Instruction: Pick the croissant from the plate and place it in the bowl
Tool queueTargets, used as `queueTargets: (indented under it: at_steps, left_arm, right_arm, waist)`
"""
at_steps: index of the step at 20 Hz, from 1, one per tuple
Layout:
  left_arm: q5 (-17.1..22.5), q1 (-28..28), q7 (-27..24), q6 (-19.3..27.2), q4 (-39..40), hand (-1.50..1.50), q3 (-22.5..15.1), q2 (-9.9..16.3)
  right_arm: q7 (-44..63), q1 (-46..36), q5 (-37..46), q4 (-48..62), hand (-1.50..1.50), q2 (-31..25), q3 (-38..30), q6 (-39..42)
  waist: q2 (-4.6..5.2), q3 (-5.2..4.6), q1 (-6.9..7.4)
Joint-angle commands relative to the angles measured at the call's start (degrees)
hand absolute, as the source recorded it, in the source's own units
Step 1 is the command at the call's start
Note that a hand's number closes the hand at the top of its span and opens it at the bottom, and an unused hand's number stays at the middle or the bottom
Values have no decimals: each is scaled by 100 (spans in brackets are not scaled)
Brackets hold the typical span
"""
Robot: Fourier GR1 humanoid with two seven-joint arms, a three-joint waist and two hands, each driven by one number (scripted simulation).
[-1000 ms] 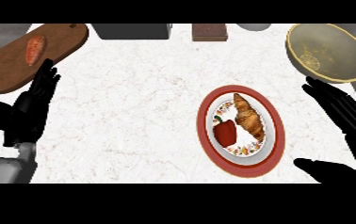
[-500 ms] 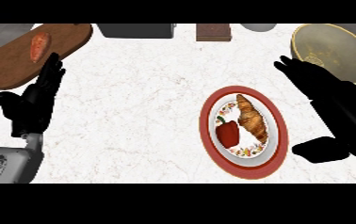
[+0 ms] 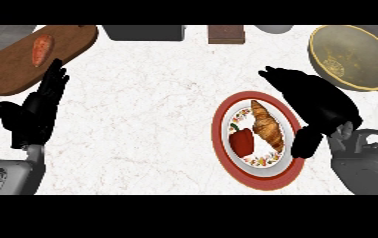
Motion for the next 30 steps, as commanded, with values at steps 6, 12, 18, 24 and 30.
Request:
queueTargets:
  at_steps: [6, 12, 18, 24, 30]
  left_arm:
    - [-206, 359, -24, -33, -320, 0, 105, -151]
    - [-152, 281, 323, -300, -549, 0, 393, -25]
    - [-418, 324, 239, -266, -498, 0, 396, -348]
    - [-609, 1, 104, -438, 35, 0, 529, -517]
    - [-528, 566, 551, -653, -919, 0, 688, -481]
  right_arm:
    - [290, -240, 304, 1045, -150, 559, 290, 888]
    - [-429, -304, 1432, 1325, -150, 496, 552, 236]
    - [-1022, 108, 2278, 1584, -150, 612, 626, -602]
    - [-1162, 487, 2409, 1639, -150, 821, 500, -179]
    - [-1249, 628, 2979, 2395, -150, 1350, 489, -755]
  waist:
    - [-12, 4, -48]
    - [-14, 7, -46]
    - [-12, 6, -69]
    - [-11, 5, -100]
    - [-15, 7, -48]
